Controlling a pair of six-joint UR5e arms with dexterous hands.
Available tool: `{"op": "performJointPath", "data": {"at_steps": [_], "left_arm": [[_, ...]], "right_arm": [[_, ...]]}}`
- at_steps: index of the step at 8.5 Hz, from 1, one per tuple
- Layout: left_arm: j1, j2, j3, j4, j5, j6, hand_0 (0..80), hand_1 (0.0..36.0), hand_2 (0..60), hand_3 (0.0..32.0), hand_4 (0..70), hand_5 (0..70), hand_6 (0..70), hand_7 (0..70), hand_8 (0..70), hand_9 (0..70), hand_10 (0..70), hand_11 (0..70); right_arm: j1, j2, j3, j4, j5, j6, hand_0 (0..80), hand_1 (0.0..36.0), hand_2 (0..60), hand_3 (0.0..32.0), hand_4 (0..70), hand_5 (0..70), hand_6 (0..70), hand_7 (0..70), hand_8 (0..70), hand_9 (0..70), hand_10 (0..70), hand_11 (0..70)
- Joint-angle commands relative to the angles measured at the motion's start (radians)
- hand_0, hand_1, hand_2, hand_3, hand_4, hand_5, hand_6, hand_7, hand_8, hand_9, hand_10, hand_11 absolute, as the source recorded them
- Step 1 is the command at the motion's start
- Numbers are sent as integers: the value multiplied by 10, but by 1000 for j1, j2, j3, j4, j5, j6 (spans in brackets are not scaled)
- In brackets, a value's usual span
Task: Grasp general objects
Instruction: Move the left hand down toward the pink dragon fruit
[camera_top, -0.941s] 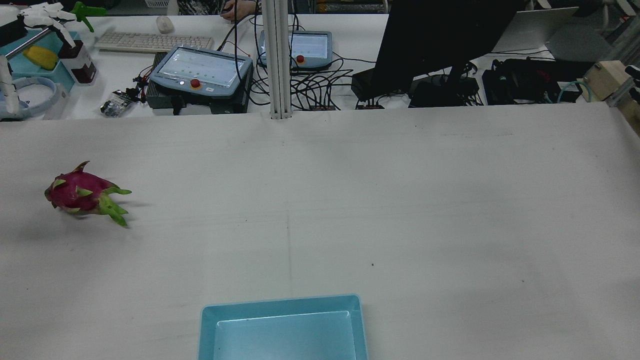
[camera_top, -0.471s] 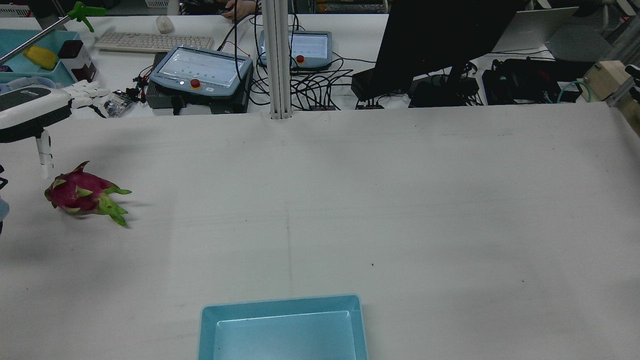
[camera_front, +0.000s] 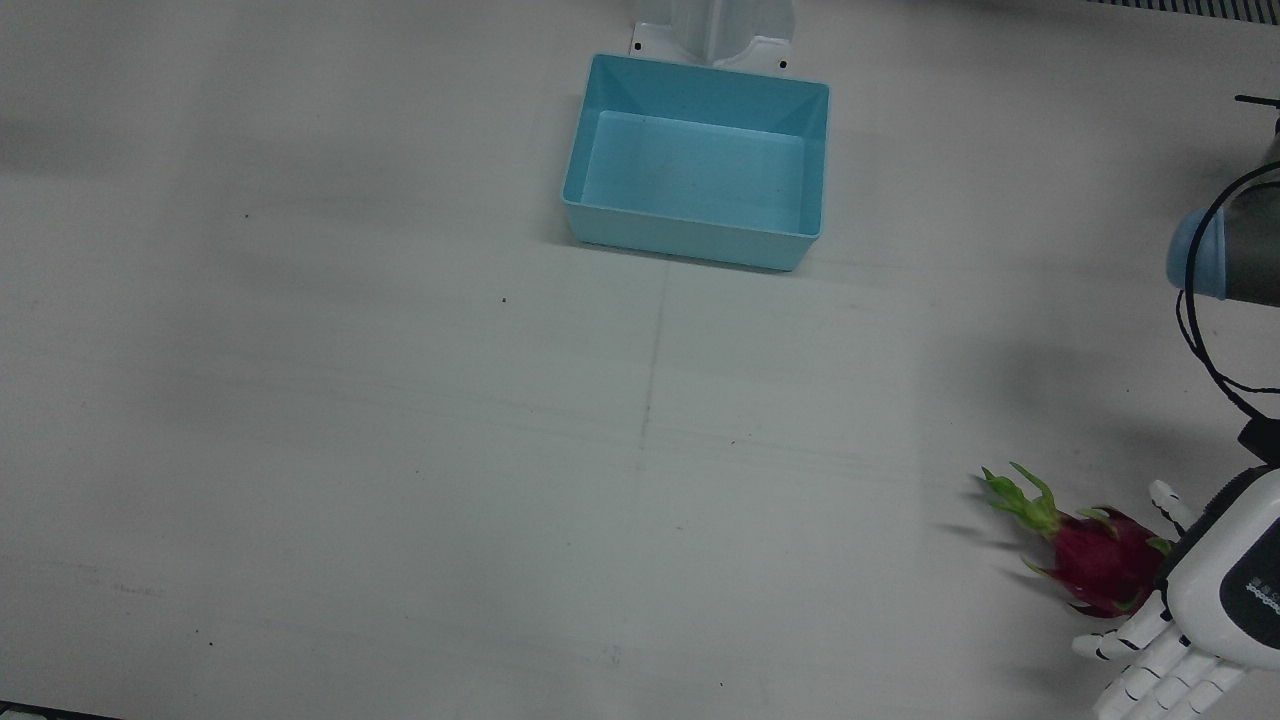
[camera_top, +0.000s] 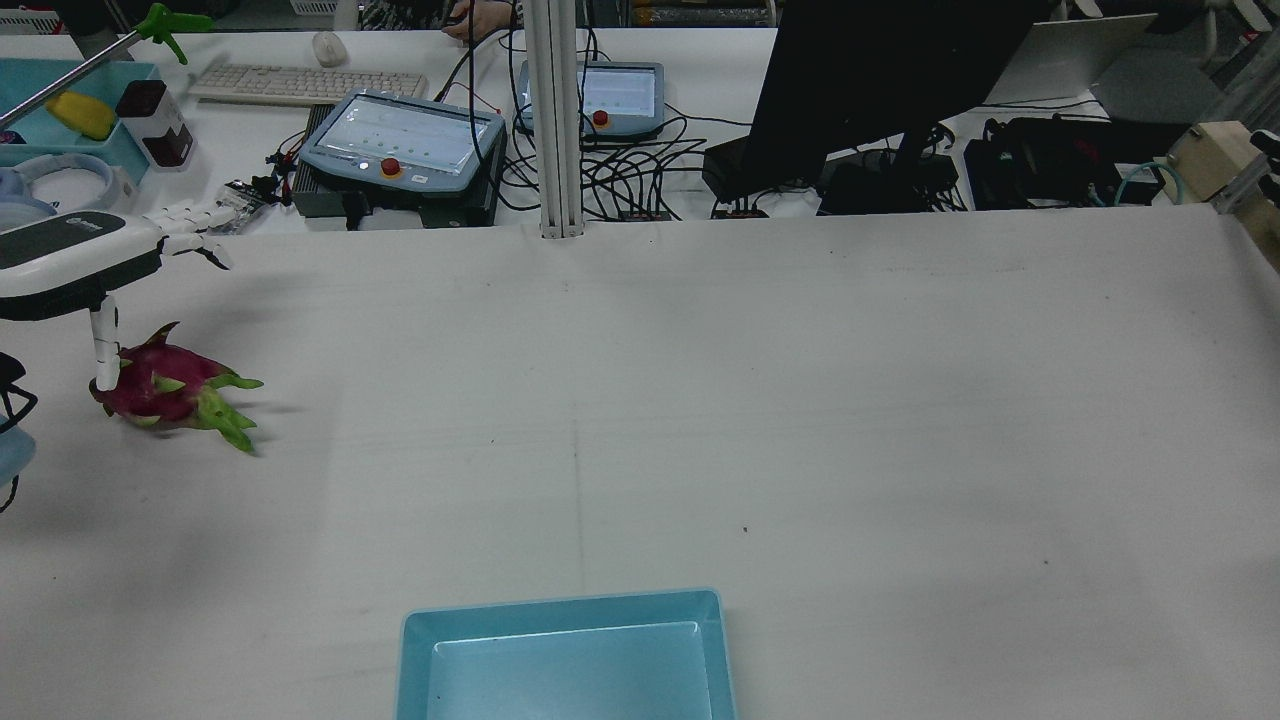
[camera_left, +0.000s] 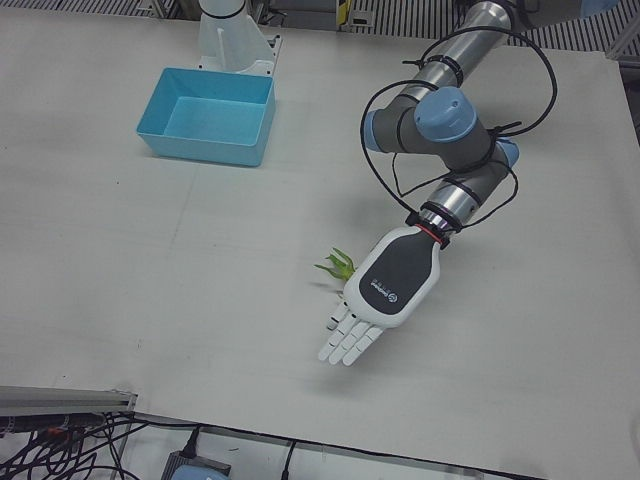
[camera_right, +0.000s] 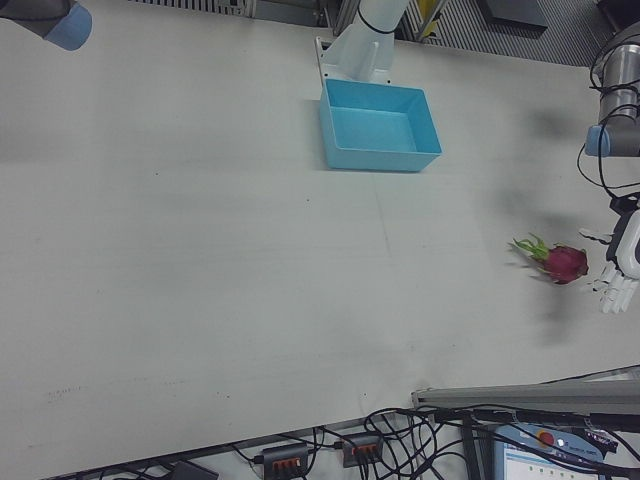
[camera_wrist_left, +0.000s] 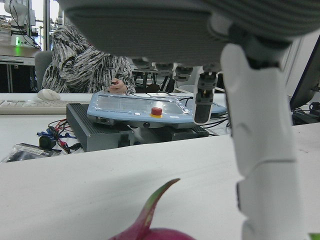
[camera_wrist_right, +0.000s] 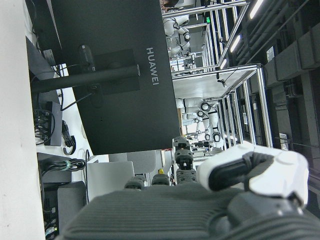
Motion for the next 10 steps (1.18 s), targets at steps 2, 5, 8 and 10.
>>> {"op": "performJointPath", "data": {"at_steps": [2, 5, 8, 10], "left_arm": [[2, 53, 25, -30, -3, 93, 512, 360, 600, 0, 10, 287, 37, 30, 19, 0, 1, 30], [12, 49, 31, -16, -55, 124, 525, 360, 600, 0, 13, 289, 38, 35, 9, 0, 0, 30], [88, 47, 32, 2, -112, 124, 527, 360, 600, 0, 10, 287, 39, 36, 13, 0, 0, 31], [113, 46, 46, -11, -120, 126, 532, 360, 600, 0, 9, 291, 38, 37, 11, 0, 0, 26]], "right_arm": [[0, 0, 0, 0, 0, 0, 0, 0, 0, 0, 0, 0, 0, 0, 0, 0, 0, 0], [0, 0, 0, 0, 0, 0, 0, 0, 0, 0, 0, 0, 0, 0, 0, 0, 0, 0], [0, 0, 1, 0, 0, 0, 0, 0, 0, 0, 0, 0, 0, 0, 0, 0, 0, 0], [0, 0, 0, 1, 0, 0, 0, 0, 0, 0, 0, 0, 0, 0, 0, 0, 0, 0]]}}
